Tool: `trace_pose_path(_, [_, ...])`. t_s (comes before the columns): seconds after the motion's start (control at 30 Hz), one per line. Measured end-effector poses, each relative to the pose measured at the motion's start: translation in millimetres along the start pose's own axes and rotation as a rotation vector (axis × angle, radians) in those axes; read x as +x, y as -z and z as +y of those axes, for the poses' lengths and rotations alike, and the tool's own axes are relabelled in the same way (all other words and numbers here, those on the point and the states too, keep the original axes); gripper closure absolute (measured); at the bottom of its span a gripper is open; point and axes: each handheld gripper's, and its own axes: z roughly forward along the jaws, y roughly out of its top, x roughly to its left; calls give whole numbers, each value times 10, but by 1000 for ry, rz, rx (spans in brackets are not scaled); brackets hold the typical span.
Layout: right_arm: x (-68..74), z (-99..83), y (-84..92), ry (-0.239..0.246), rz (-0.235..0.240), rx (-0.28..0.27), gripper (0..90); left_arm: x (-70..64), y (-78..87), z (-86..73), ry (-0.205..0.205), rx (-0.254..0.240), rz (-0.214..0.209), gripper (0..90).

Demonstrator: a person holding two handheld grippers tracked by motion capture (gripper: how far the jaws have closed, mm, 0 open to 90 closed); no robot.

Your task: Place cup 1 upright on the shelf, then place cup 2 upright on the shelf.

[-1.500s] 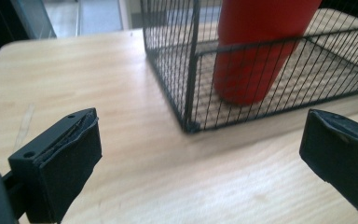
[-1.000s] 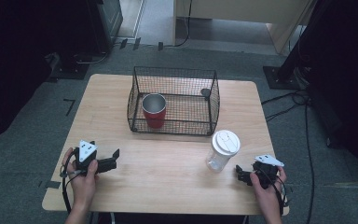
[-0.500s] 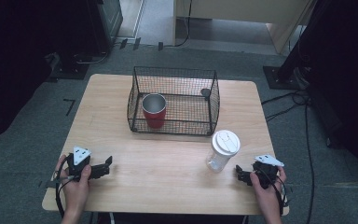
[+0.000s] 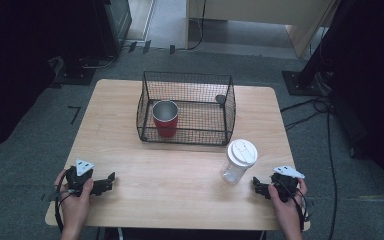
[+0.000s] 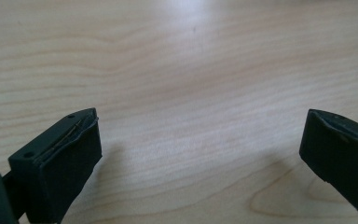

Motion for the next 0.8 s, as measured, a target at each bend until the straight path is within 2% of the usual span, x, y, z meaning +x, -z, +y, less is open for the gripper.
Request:
trace_pose_path(0.17, [20,-17,18,-11,-10,-2,0,-9,-20,10,-10,23,-1,0])
trace_pose_path(0.33, [39,-14,79,-23,20,-30,0,-9,-20,10,-10,23,-1,0])
trace_pose_path(0.5, [133,88,254,-1,53,-94,0,-9,-20,10,-10,23,-1,0])
trace_pose_path(0.8, [250,176,352,27,106,-95,0,-9,-20,10,-10,23,-1,0])
